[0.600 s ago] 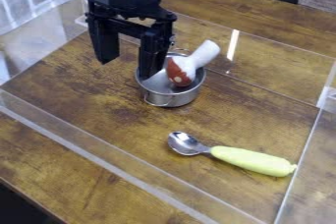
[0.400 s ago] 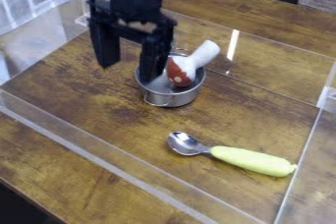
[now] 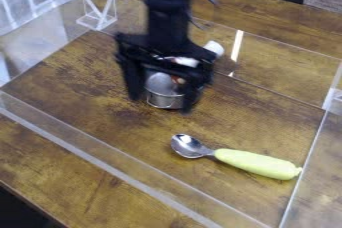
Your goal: Move the green spoon to the left
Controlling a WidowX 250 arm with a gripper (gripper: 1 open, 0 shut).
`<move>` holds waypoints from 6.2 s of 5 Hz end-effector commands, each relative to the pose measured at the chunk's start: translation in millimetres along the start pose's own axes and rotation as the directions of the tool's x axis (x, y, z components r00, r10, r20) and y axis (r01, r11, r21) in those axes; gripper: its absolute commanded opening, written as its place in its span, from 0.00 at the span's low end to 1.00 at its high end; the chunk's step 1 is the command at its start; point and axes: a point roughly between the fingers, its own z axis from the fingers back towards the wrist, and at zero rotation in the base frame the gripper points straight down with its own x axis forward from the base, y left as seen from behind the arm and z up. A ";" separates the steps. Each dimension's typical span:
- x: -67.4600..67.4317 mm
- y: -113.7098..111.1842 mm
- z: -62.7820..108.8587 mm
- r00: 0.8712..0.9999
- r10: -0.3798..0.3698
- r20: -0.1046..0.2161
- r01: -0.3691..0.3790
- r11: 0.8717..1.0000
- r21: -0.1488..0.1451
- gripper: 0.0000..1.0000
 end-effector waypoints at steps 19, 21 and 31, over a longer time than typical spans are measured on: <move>48.9 -77.6 -53.1 0.240 0.965 -0.105 -0.958 0.218 -0.187 1.00; 45.5 -83.3 -53.0 0.270 0.955 -0.120 -0.953 0.247 -0.179 1.00; 52.1 -105.9 -56.5 0.287 0.949 -0.133 -0.953 0.269 -0.137 1.00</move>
